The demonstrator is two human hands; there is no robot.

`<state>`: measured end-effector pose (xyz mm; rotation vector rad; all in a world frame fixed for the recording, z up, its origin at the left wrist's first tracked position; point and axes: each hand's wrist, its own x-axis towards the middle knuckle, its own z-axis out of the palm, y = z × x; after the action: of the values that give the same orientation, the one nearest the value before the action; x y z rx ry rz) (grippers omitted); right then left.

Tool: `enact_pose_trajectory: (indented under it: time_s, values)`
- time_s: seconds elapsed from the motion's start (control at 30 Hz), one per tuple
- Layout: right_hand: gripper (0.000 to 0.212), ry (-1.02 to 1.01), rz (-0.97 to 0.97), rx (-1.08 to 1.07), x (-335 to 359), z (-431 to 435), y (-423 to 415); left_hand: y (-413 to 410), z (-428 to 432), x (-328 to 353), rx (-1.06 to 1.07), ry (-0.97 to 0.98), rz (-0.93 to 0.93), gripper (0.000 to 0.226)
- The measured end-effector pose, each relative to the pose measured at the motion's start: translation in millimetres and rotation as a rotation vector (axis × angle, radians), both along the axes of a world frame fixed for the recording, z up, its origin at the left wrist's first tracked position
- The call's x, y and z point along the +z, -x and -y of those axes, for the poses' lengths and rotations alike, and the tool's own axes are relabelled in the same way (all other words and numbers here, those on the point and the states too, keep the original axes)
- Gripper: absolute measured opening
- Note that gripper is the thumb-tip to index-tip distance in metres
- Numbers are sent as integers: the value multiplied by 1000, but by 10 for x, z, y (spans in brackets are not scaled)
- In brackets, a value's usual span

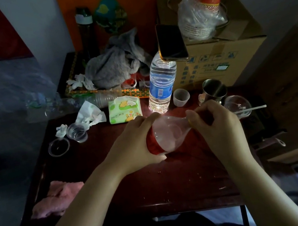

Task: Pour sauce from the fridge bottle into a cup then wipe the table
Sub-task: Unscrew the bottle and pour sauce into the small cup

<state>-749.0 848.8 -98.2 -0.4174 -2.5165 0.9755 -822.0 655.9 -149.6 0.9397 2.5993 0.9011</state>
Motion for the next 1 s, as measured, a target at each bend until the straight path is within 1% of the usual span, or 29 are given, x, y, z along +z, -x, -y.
enact_pose_trajectory:
  time_s: [0.1, 0.2, 0.27, 0.33, 0.4, 0.47, 0.5, 0.53, 0.63, 0.7, 0.73, 0.8, 0.83, 1.0]
  values:
    - [13, 11, -54, 154, -7, -31, -3, 49, 51, -19, -38, -53, 82, 102]
    - [15, -7, -99, 364, -34, -109, -35, 99, 99, -31, -77, -77, 146, 101]
    - [17, 29, -115, 414, -30, -127, -61, 114, 116, -24, -98, -61, 165, 101]
    - [17, 29, -101, 379, -24, -110, -73, 108, 113, -14, -94, -47, 161, 102]
    - [18, -53, -22, 238, -13, -77, -63, 84, 90, 2, -74, -33, 123, 102]
    - [31, -128, 93, 49, -28, -40, -51, 55, 63, 9, -60, 10, 82, 103]
    - [35, -122, 122, -19, -42, -17, -48, 46, 53, 9, -55, 29, 64, 104]
    - [35, -85, 122, -49, -55, 5, -49, 43, 50, 5, -51, 36, 53, 104]
    - [22, 71, 72, 17, -54, 49, -59, 63, 59, 1, -56, 4, 72, 105]
    - [11, 133, 29, 150, -28, 27, -71, 91, 79, -1, -68, -21, 110, 105]
    - [10, 153, 7, 236, -13, 5, -77, 104, 93, -3, -75, -35, 138, 105]
    - [24, 153, 2, 377, 17, -51, -95, 116, 123, -9, -90, -60, 181, 105]
    - [28, 142, 27, 409, 33, -77, -94, 114, 133, -18, -93, -61, 187, 104]
    - [29, 90, 114, 390, 49, -140, -95, 71, 124, -71, -70, -49, 163, 105]
